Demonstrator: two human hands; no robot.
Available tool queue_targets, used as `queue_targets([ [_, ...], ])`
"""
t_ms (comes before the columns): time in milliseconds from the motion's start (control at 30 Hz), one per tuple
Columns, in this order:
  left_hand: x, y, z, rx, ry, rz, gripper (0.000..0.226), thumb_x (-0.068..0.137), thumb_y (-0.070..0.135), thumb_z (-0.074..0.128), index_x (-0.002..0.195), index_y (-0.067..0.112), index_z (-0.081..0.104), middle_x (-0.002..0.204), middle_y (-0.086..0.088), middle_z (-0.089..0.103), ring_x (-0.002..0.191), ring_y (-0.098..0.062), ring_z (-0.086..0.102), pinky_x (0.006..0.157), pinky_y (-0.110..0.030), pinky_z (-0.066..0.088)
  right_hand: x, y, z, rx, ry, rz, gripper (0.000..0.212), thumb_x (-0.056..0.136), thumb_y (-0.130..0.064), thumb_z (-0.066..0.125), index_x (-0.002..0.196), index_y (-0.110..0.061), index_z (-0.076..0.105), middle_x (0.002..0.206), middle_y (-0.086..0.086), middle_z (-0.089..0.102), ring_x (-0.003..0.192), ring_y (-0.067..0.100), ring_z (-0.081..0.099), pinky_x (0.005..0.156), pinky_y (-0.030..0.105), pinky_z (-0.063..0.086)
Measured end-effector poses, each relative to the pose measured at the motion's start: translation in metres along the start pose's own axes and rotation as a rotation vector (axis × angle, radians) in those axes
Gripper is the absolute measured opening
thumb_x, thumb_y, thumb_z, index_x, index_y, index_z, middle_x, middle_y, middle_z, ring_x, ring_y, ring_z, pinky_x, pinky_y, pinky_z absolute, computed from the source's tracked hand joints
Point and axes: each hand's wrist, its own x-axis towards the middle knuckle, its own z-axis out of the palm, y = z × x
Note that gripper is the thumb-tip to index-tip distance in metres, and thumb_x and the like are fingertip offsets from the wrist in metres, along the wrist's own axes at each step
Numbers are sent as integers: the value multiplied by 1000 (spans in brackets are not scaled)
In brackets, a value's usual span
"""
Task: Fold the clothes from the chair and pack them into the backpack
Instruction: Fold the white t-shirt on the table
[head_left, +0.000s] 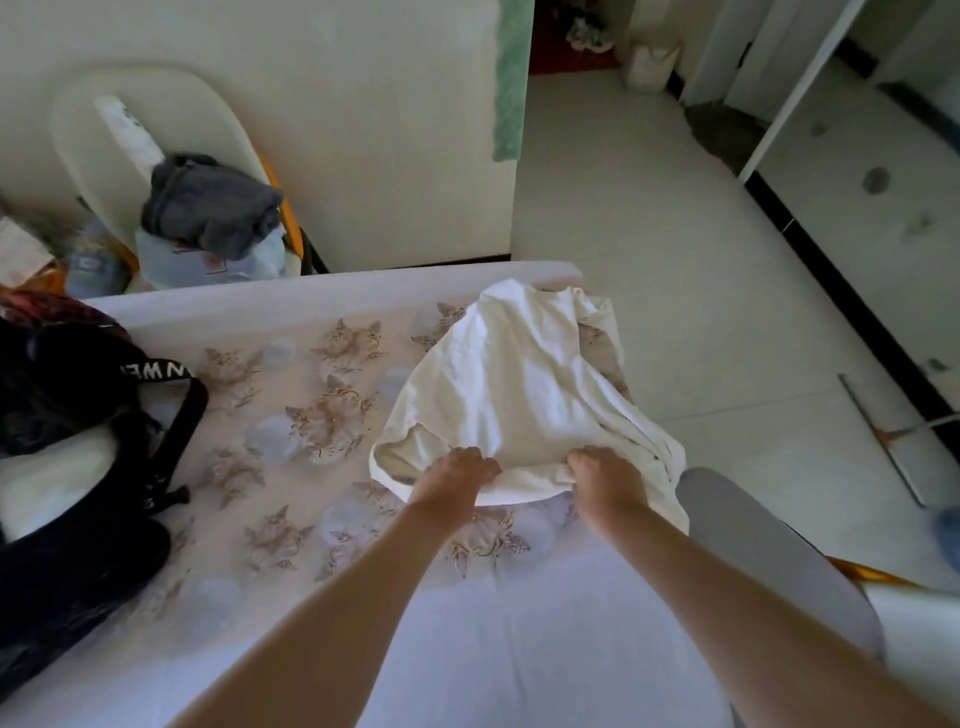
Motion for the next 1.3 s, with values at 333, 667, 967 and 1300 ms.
queue_targets([
  [333,-49,-84,-101,-109,423,104,52,80,-13,56,114,23,73,103,2,59,103,-21,49,92,-36,47,-30,-114,-105,289,138,13,12,77,-6,51,78,-15,59,75,2,61,74,30,55,57,29,33],
  [667,-185,-221,-85,-178,-92,-138,66,88,-16,33,129,26,62,140,2,53,128,-17,50,103,-24,42,-68,-299,-69,490,-580,-236,21,88,-36,51,79,-20,61,88,-4,62,87,16,58,75,28,44],
  [967,-194,-261,-57,-382,120,-342,66,88,-6,42,147,24,39,151,1,32,139,-21,31,106,-31,36,5,-329,-53,288,-251,-217,38,98,-16,46,133,-23,60,143,0,54,129,22,52,106,30,42],
  [1300,-153,-281,-34,-177,97,-655,53,99,16,50,146,10,26,143,-14,38,127,-27,48,99,-32,44,93,-388,-18,181,-95,-213,44,97,-47,52,128,-17,55,127,7,57,113,31,59,87,37,47],
])
